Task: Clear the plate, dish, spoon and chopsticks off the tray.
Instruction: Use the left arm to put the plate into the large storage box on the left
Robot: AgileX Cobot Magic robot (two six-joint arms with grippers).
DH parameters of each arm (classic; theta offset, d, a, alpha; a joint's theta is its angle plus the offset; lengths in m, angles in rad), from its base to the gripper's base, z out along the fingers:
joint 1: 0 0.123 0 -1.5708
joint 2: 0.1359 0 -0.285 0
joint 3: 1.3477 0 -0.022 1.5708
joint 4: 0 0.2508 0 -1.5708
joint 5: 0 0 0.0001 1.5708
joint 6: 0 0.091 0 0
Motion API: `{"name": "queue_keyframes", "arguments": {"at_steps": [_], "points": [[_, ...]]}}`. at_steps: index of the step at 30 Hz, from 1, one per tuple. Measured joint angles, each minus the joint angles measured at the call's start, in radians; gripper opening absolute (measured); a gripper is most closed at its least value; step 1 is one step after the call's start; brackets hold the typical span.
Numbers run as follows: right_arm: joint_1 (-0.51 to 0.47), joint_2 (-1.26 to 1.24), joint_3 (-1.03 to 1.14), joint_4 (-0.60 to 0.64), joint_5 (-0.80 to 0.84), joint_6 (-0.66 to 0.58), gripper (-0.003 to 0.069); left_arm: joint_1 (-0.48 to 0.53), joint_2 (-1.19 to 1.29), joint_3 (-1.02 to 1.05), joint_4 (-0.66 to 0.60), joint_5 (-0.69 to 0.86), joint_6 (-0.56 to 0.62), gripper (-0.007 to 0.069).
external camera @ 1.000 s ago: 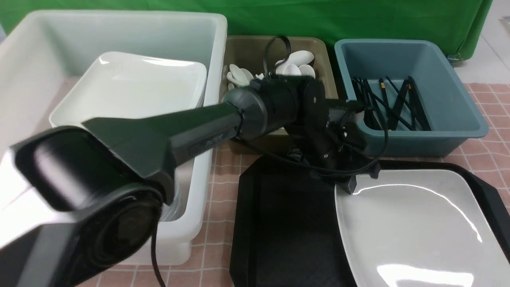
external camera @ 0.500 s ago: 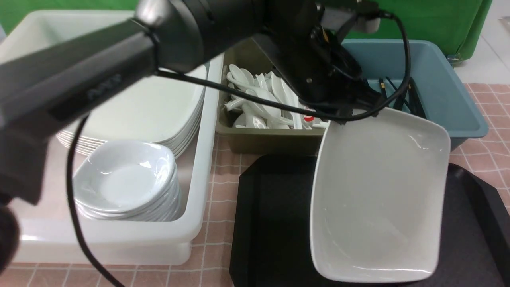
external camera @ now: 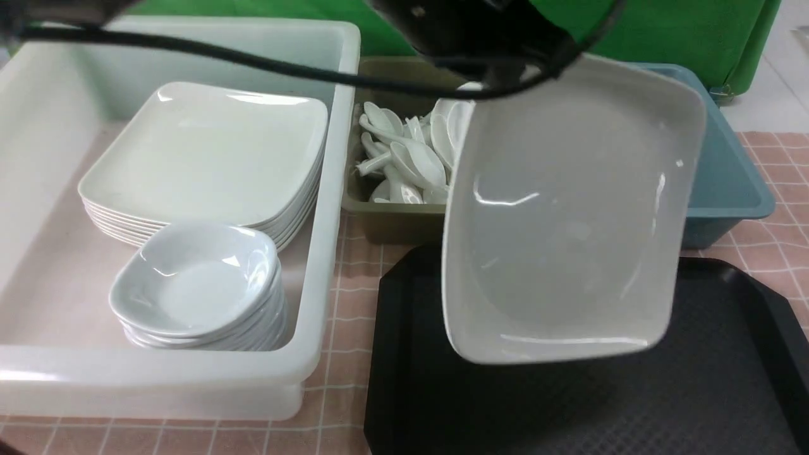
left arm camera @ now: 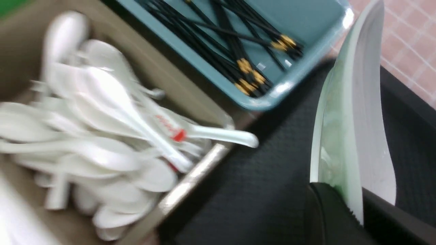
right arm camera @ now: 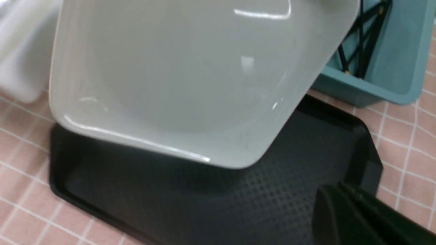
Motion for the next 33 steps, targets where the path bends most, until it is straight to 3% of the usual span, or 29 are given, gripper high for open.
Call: {"name": "queue_keyframes", "arguments": {"at_steps": [5,9,13,14,16,19,24,29,33], "points": [[0.0,0.101,-0.123,0.122,-0.026,-0.092,0.003,0.185,-0.077,0.0,-0.026,-0.003,-0.036,0.0012],[0.0,0.264,-0.256,0.308,-0.027,-0.209,0.003,0.486,-0.119,0.0,-0.148,-0.005,-0.035,0.0015],[0.0,0.394,-0.34,0.352,-0.029,-0.233,0.003,0.779,-0.123,0.048,-0.269,-0.049,-0.015,0.0016],[0.0,0.398,-0.343,0.353,-0.029,-0.233,0.003,0.79,-0.123,0.048,-0.275,-0.054,-0.013,0.0017],[0.0,0.451,-0.372,0.365,-0.032,-0.238,0.003,0.907,-0.119,0.143,-0.348,-0.129,0.025,0.0019],[0.011,0.491,-0.379,0.367,-0.052,-0.253,0.003,0.968,-0.1,0.292,-0.424,-0.261,0.054,0.0018],[0.074,0.553,-0.401,0.369,-0.161,-0.284,0.003,0.981,-0.012,0.475,-0.587,-0.418,0.143,0.002],[0.109,0.614,-0.477,0.372,-0.182,-0.286,0.003,0.979,0.065,0.514,-0.715,-0.479,0.202,0.002],[0.11,0.638,-0.528,0.374,-0.162,-0.283,0.003,0.967,0.089,0.514,-0.726,-0.507,0.23,0.0018]]}}
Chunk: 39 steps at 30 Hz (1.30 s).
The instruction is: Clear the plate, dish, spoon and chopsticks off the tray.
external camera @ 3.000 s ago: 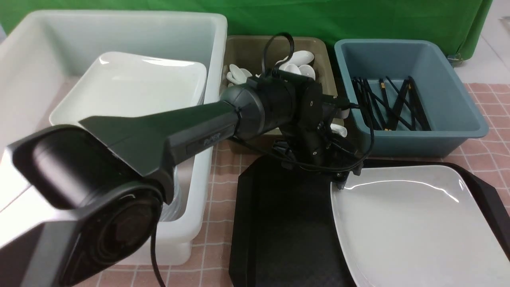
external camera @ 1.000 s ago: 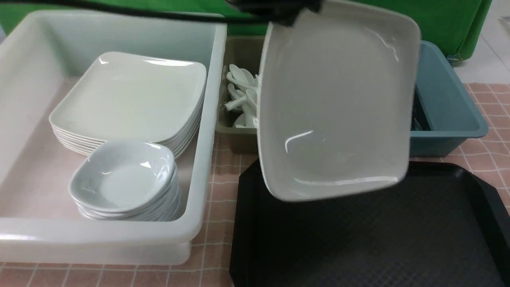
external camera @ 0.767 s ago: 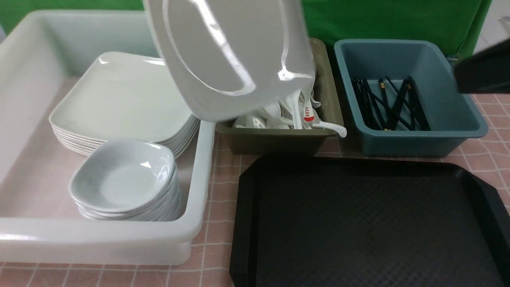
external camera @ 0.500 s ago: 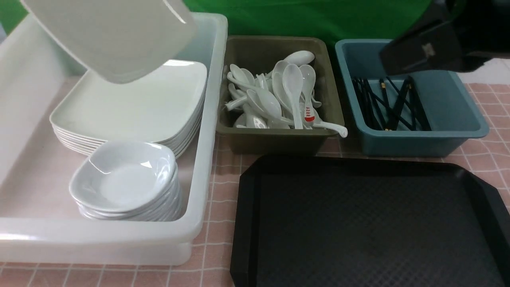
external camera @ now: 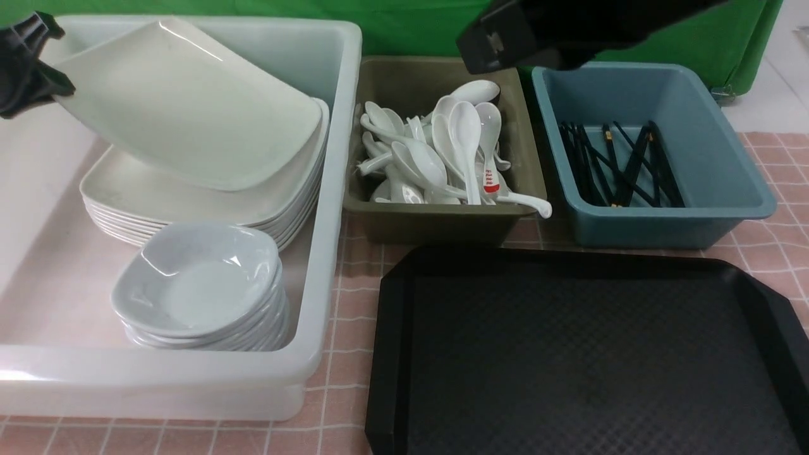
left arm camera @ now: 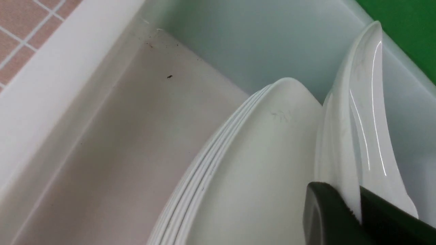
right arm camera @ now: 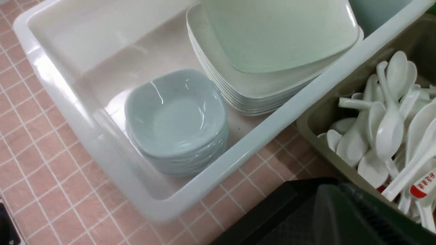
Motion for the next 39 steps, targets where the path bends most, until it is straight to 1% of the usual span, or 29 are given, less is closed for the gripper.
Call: {"name": "queue_keyframes", "arguments": {"at_steps": [3,5,7,8,9,11,13,14,16,17,18,19,21,23,25,26,27,28,30,31,32,33,34,35,37,38,39], "points": [[0.0,0.0,-0.009,0.001,0.004,0.0,0.003,-0.002,0.011,0.001,0.015,0.0,0.001,0.0021],[0.0,0.0,-0.01,0.001,0.006,0.001,0.003,-0.002,0.024,0.001,0.06,0.014,-0.006,0.0048],[0.0,0.0,-0.01,0.001,0.007,0.008,0.003,-0.002,0.038,0.001,0.13,0.048,-0.035,0.0101],[0.0,0.0,-0.01,0.001,0.007,0.008,0.003,-0.002,0.039,0.001,0.13,0.051,-0.038,0.0107],[0.0,0.0,-0.01,0.001,0.007,0.008,0.003,-0.002,0.041,0.001,0.152,0.067,-0.049,0.0134],[0.0,0.0,-0.01,0.001,0.007,0.012,0.003,-0.005,0.045,0.003,0.201,0.107,-0.073,0.0236],[0.0,0.0,-0.01,0.001,0.009,0.021,0.003,-0.007,0.044,0.003,0.225,0.118,-0.08,0.0302],[0.0,0.0,-0.01,0.001,0.013,0.026,0.003,-0.008,0.039,-0.001,0.249,0.127,-0.083,0.0365],[0.0,0.0,-0.011,0.0,0.026,0.029,0.003,-0.008,0.025,-0.024,0.307,0.161,-0.1,0.045],[0.0,0.0,-0.015,-0.004,0.038,0.031,0.003,-0.008,0.015,-0.043,0.338,0.18,-0.12,0.0479],[0.0,0.0,-0.017,-0.006,0.044,0.03,0.003,-0.008,0.011,-0.047,0.351,0.184,-0.123,0.0484],[0.0,0.0,-0.026,-0.016,0.068,0.033,0.003,-0.008,-0.008,-0.082,0.388,0.214,-0.15,0.0511],[0.0,0.0,-0.045,-0.033,0.111,0.038,0.003,-0.008,-0.035,-0.132,0.409,0.261,-0.172,0.052],[0.0,0.0,-0.091,-0.068,0.17,0.047,0.003,-0.017,-0.066,-0.196,0.419,0.338,-0.177,0.0501],[0.0,-0.001,-0.146,-0.13,0.222,0.079,0.003,-0.042,-0.097,-0.261,0.419,0.435,-0.153,0.0435],[0.0,-0.003,-0.146,-0.13,0.222,0.083,0.003,-0.045,-0.097,-0.266,0.419,0.445,-0.15,0.0425],[0.0,-0.011,-0.183,-0.186,0.222,0.113,0.003,-0.079,-0.124,-0.309,0.421,0.514,-0.119,0.0328],[0.0,-0.025,-0.198,-0.226,0.222,0.136,0.003,-0.101,-0.147,-0.328,0.421,0.542,-0.106,0.0269],[0.0,-0.073,-0.206,-0.298,0.223,0.175,0.0031,-0.171,-0.209,-0.356,0.419,0.578,-0.076,0.0113],[0.0,-0.104,-0.204,-0.329,0.223,0.196,0.0031,-0.215,-0.247,-0.362,0.414,0.58,-0.056,0.0064],[0.0,-0.146,-0.194,-0.363,0.223,0.219,0.0031,-0.276,-0.29,-0.364,0.41,0.58,-0.033,0.003],[0.0,-0.154,-0.191,-0.369,0.223,0.223,0.0031,-0.287,-0.299,-0.364,0.41,0.58,-0.033,0.0026],[0.0,-0.211,-0.162,-0.405,0.223,0.26,0.0031,-0.369,-0.364,-0.364,0.418,0.585,-0.02,0.0007],[0.0,-0.246,-0.138,-0.426,0.223,0.284,0.0031,-0.419,-0.401,-0.364,0.43,0.59,-0.015,0.0001],[0.0,-0.357,-0.042,-0.48,0.219,0.328,0.0031,-0.56,-0.506,-0.352,0.485,0.599,-0.012,-0.0006],[0.0,-0.404,0.007,-0.497,0.209,0.349,0.0031,-0.608,-0.546,-0.331,0.511,0.599,-0.02,-0.0008],[0.0,-0.428,0.047,-0.505,0.195,0.357,0.0031,-0.632,-0.577,-0.321,0.525,0.599,-0.027,-0.0008]]}}
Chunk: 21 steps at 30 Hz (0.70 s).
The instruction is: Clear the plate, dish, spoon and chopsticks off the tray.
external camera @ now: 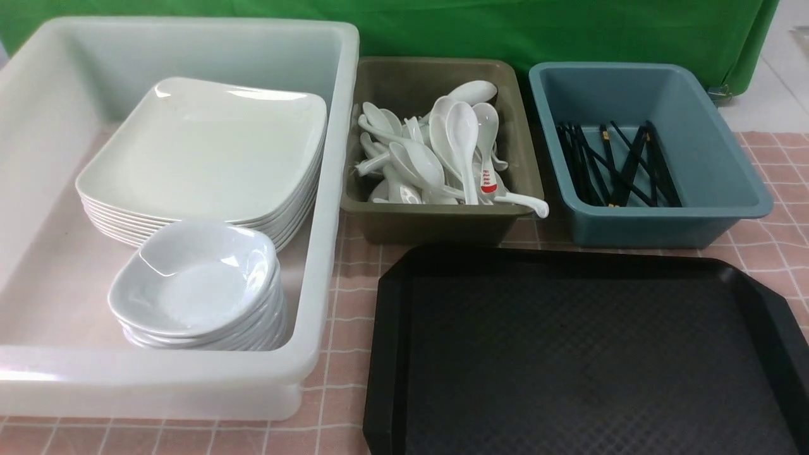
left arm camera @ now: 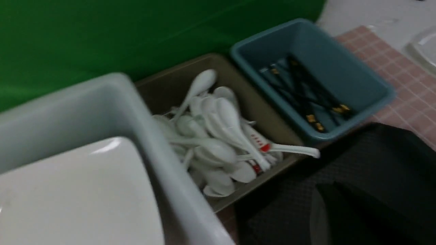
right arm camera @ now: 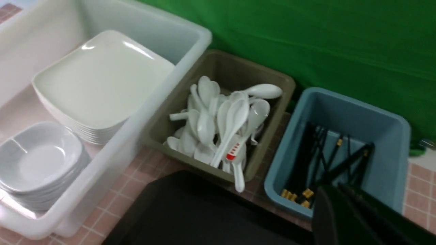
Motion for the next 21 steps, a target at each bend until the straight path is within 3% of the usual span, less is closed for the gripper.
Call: {"name": "queue_keyframes", "arguments": {"at_steps": [1,5,7,9,14,21], "points": [[0.0,-0.102,0.105,-0.031,-0.062,0.037,0.0031,-0.084,-0.078,0.061,0.057,-0.016,-0.023,-0.0011],[0.0,-0.385,0.465,-0.095,-0.332,0.103,0.0031,-0.212,-0.32,0.293,0.138,-0.15,-0.098,-0.0011],[0.0,-0.457,0.56,-0.115,-0.425,0.132,0.0031,-0.231,-0.396,0.385,0.142,-0.21,-0.115,-0.0011],[0.0,-0.628,0.794,-0.157,-0.611,0.197,0.0031,-0.244,-0.558,0.598,0.154,-0.347,-0.142,-0.0011],[0.0,-0.865,1.121,-0.174,-0.888,0.221,0.0031,-0.244,-0.817,0.984,0.167,-0.564,-0.197,-0.0011],[0.0,-0.989,1.265,-0.178,-0.946,0.248,0.0043,-0.244,-1.027,1.369,0.167,-0.835,-0.213,-0.0004]]}}
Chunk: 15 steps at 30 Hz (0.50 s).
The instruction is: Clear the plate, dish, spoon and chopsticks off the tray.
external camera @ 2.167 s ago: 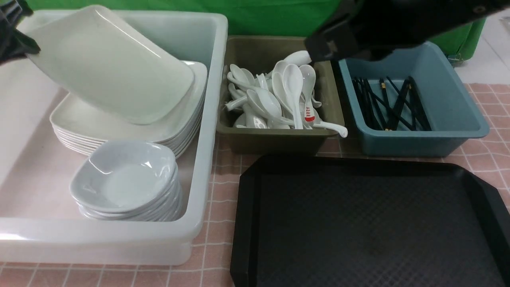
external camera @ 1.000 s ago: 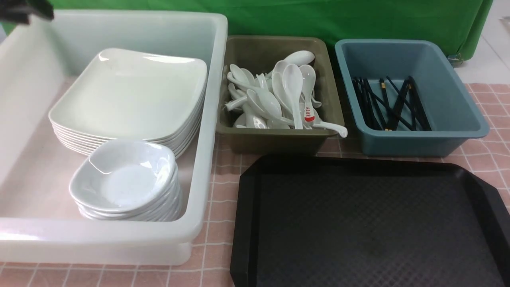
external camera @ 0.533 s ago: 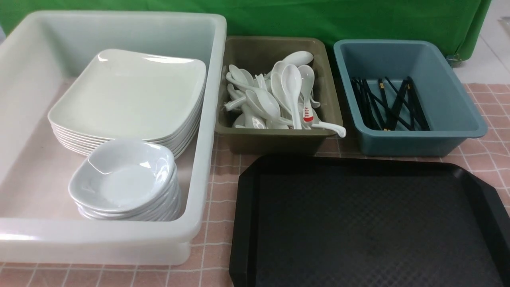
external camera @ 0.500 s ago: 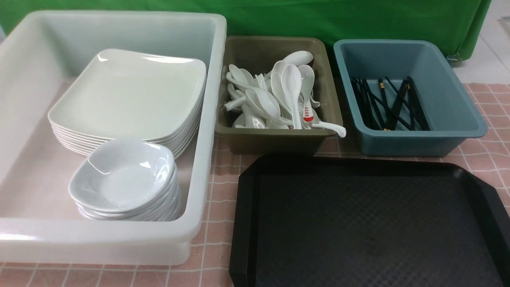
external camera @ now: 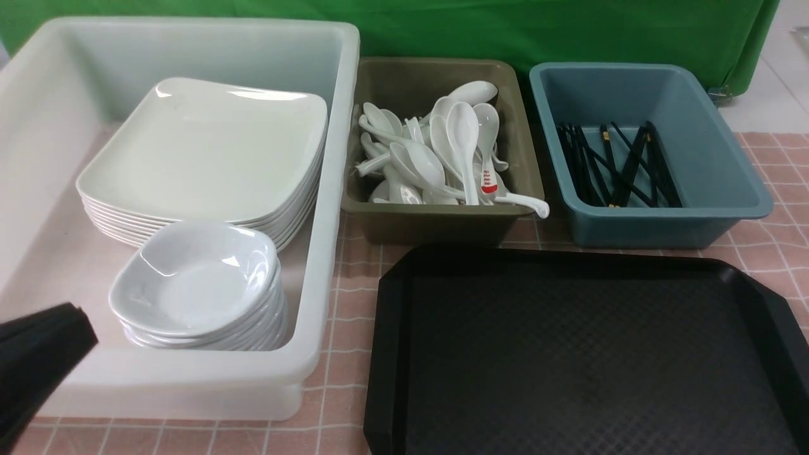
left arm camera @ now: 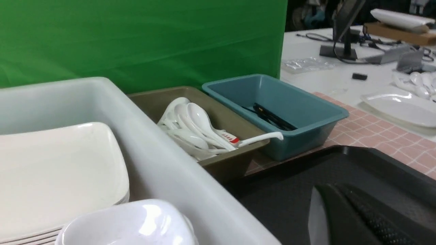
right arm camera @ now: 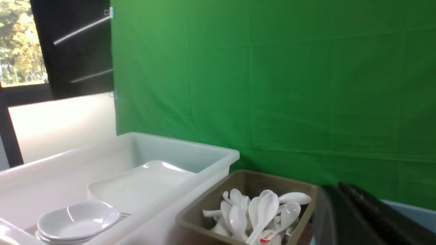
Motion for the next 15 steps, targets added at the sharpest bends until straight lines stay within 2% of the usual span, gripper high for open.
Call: {"name": "queue_keyframes", "arguments": {"at_steps": [4,15], "points": [[0.0,-0.001,-0.001,-0.002,0.02,0.002,0.0069,0.0,-0.021,0.095,0.001,-0.151,0.0,-0.0002],[0.0,-0.001,-0.001,-0.002,0.08,0.005,0.012,0.0,-0.021,0.105,0.009,-0.183,0.004,-0.0002]]}}
